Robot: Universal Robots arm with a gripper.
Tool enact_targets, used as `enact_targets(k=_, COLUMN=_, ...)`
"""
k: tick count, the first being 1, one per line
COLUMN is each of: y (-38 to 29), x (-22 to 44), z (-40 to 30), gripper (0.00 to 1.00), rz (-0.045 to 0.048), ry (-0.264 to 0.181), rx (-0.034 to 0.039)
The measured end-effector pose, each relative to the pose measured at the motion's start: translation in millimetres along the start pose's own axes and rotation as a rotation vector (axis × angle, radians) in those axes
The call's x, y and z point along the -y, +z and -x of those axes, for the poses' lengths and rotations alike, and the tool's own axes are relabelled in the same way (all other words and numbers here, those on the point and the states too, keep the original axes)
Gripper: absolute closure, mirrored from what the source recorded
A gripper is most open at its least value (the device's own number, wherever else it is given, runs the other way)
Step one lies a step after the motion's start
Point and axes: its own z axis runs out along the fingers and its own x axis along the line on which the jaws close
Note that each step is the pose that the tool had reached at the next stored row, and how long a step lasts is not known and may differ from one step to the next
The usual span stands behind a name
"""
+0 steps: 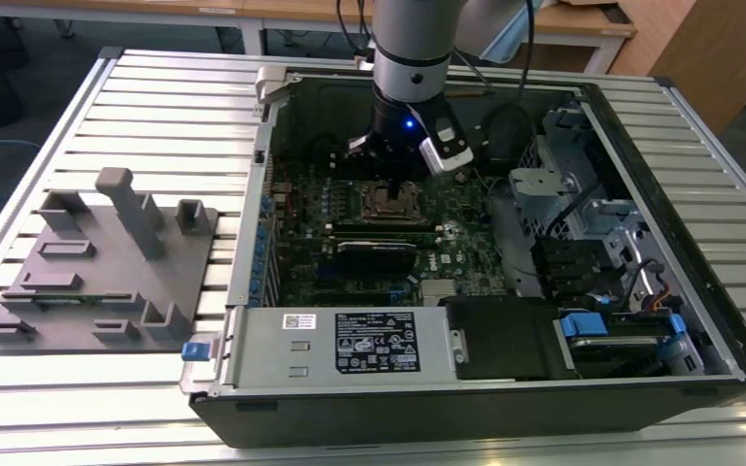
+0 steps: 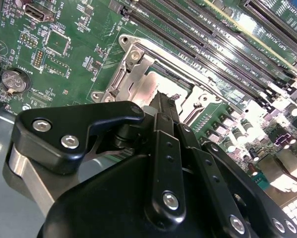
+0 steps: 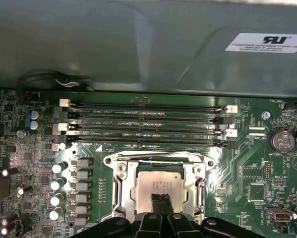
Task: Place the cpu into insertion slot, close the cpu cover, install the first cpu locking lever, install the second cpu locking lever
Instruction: 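Install the first cpu locking lever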
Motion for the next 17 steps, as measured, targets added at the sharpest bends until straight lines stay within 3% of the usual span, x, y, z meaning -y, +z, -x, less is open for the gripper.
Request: enact_targets(k=17, y=0.0, x=0.0, z=0.0, gripper=0.9, rz=0.0002, ry=-0.012, rx=-0.0004)
